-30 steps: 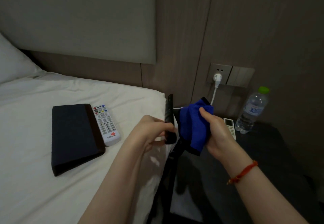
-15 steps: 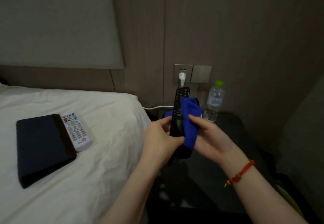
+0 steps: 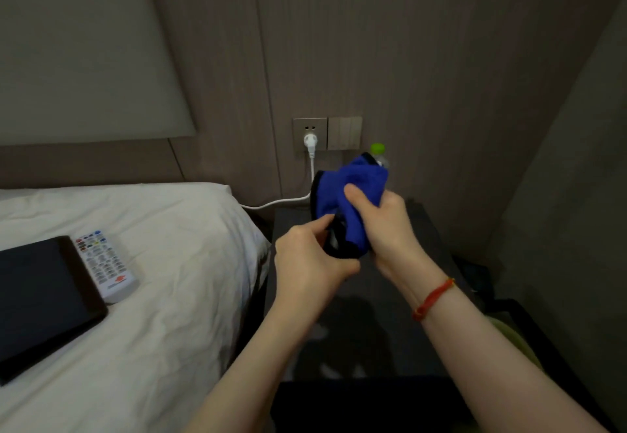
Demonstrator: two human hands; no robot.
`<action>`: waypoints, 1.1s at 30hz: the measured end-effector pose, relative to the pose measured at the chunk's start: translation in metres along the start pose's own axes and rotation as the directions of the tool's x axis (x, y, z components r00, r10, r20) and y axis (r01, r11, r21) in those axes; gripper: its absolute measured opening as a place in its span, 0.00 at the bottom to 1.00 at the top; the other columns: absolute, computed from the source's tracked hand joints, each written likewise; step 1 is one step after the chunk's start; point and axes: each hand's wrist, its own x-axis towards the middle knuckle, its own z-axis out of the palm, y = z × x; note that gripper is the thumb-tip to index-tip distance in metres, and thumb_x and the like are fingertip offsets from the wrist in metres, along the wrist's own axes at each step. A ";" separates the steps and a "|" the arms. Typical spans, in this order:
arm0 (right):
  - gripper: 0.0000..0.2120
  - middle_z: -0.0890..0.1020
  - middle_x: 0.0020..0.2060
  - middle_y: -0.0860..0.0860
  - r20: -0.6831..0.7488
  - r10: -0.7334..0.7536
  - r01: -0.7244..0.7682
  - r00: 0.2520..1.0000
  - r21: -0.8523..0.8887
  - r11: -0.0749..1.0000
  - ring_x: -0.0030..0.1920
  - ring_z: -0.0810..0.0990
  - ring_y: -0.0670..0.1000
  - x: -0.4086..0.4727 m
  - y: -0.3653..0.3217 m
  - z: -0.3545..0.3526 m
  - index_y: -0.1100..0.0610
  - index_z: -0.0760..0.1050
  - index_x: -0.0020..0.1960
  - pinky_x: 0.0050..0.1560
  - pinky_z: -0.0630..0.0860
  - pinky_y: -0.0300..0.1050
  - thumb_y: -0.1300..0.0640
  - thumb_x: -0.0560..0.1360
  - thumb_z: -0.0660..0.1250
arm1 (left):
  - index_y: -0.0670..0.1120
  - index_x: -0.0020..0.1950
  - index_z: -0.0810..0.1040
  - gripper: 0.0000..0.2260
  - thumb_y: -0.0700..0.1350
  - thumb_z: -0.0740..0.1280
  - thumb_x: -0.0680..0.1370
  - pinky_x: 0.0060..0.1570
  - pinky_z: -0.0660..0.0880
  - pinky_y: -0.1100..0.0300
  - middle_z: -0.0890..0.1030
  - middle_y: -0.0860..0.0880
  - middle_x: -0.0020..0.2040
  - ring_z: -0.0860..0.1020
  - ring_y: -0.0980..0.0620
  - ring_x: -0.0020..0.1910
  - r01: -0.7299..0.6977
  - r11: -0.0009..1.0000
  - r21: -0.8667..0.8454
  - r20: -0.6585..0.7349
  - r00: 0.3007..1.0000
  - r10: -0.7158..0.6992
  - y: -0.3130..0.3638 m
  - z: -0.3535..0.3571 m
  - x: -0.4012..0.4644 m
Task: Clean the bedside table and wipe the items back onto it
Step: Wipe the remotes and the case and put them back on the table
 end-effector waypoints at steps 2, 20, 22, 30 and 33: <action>0.07 0.82 0.47 0.55 0.088 0.091 -0.088 0.992 -0.044 0.995 0.49 0.81 0.53 -0.013 0.011 0.001 0.58 0.75 0.53 0.53 0.78 0.48 0.57 0.76 0.63 | 0.48 0.57 0.81 0.23 0.42 0.77 0.62 0.49 0.78 0.60 0.83 0.54 0.44 0.80 0.58 0.44 -0.009 1.000 0.013 0.004 1.000 0.009 -0.002 -0.001 0.001; 0.11 0.81 0.47 0.53 0.007 0.018 -0.018 1.000 0.045 0.999 0.47 0.81 0.50 -0.002 -0.007 -0.014 0.58 0.74 0.57 0.45 0.77 0.40 0.57 0.76 0.63 | 0.54 0.60 0.77 0.25 0.41 0.75 0.65 0.51 0.73 0.66 0.79 0.54 0.49 0.77 0.59 0.48 -0.007 1.000 -0.004 -0.045 0.999 0.007 -0.009 0.019 -0.019; 0.12 0.82 0.49 0.54 0.083 0.046 -0.046 0.996 -0.006 0.999 0.50 0.81 0.52 -0.011 0.000 -0.012 0.58 0.74 0.58 0.49 0.77 0.43 0.57 0.76 0.63 | 0.53 0.59 0.78 0.24 0.41 0.75 0.64 0.52 0.76 0.64 0.80 0.53 0.50 0.77 0.60 0.47 -0.001 1.000 -0.030 -0.059 0.998 0.000 -0.010 0.018 -0.019; 0.04 0.80 0.44 0.49 0.152 -0.070 0.099 0.986 -0.191 0.977 0.47 0.80 0.46 -0.031 0.014 -0.021 0.55 0.74 0.51 0.45 0.75 0.34 0.59 0.76 0.63 | 0.49 0.63 0.74 0.27 0.40 0.75 0.65 0.50 0.72 0.72 0.77 0.51 0.58 0.76 0.58 0.53 -0.046 0.997 0.059 0.096 0.995 0.041 -0.013 0.011 -0.015; 0.06 0.78 0.43 0.45 0.175 -0.166 0.220 0.970 -0.359 0.907 0.45 0.77 0.41 -0.033 0.015 -0.023 0.55 0.73 0.52 0.42 0.72 0.28 0.60 0.76 0.62 | 0.44 0.64 0.73 0.23 0.32 0.68 0.70 0.55 0.72 0.63 0.76 0.48 0.59 0.75 0.52 0.58 0.055 0.997 -0.057 0.015 0.998 -0.055 -0.007 -0.011 -0.001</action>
